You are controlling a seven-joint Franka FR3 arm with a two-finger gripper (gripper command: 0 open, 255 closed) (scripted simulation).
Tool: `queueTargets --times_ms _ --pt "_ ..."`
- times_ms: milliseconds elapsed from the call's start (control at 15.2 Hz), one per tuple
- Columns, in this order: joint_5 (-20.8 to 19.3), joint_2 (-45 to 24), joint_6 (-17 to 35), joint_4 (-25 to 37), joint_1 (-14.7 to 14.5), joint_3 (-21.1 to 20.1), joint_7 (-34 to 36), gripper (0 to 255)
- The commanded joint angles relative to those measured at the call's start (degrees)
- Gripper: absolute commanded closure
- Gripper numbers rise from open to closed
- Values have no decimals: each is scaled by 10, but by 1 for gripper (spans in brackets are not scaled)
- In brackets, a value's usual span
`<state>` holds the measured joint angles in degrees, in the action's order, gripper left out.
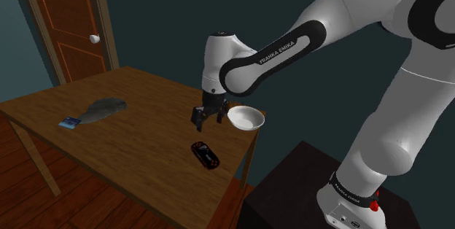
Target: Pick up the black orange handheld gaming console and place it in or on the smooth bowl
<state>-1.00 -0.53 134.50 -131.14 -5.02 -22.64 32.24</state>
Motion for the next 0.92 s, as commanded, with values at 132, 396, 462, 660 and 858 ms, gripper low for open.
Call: queueTargets --times_ms 132,396,462,660,858 --pt "-55 -95 40 49 -17 -5 55 0" --pt "-88 -150 64 76 -35 2 85 0" --pt "-92 -156 70 76 -36 4 88 0" --pt "-105 -175 88 75 -41 11 97 0" --pt "-112 -186 98 75 -44 14 101 0"
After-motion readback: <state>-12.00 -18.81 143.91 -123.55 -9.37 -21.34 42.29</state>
